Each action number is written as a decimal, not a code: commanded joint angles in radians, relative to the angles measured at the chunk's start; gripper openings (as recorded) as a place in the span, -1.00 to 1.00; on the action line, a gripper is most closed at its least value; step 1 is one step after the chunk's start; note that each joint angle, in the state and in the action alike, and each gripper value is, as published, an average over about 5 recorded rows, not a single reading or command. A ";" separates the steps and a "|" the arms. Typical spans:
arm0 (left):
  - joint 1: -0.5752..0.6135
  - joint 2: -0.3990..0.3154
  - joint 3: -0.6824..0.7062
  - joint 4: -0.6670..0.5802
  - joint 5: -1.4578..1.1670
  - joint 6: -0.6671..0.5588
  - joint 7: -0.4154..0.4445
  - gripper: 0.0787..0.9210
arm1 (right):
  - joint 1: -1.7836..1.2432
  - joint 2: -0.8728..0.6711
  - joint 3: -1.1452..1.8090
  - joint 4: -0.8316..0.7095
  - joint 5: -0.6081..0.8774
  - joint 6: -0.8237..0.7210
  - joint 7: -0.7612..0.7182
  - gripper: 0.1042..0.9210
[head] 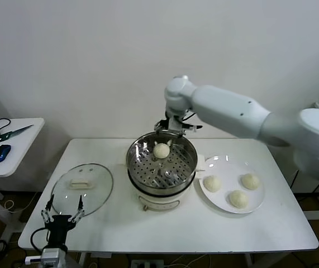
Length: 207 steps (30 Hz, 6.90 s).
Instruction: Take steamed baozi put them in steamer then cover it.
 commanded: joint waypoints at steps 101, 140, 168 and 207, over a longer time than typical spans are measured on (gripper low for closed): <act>0.050 -0.003 0.045 -0.057 -0.087 0.013 0.024 0.77 | 0.217 0.021 -0.251 -0.147 1.025 -0.570 -0.002 0.44; 0.056 0.018 0.046 -0.056 -0.101 0.002 0.027 0.77 | -0.030 0.390 -0.415 -0.202 1.040 -0.644 0.148 0.47; 0.049 0.023 0.034 -0.056 -0.098 0.023 0.056 0.77 | 0.239 -0.114 -0.348 0.052 0.935 -0.567 0.013 0.76; 0.065 -0.005 0.007 -0.058 -0.031 0.045 0.052 0.77 | -0.463 -0.453 0.008 0.024 0.348 -0.519 0.034 0.76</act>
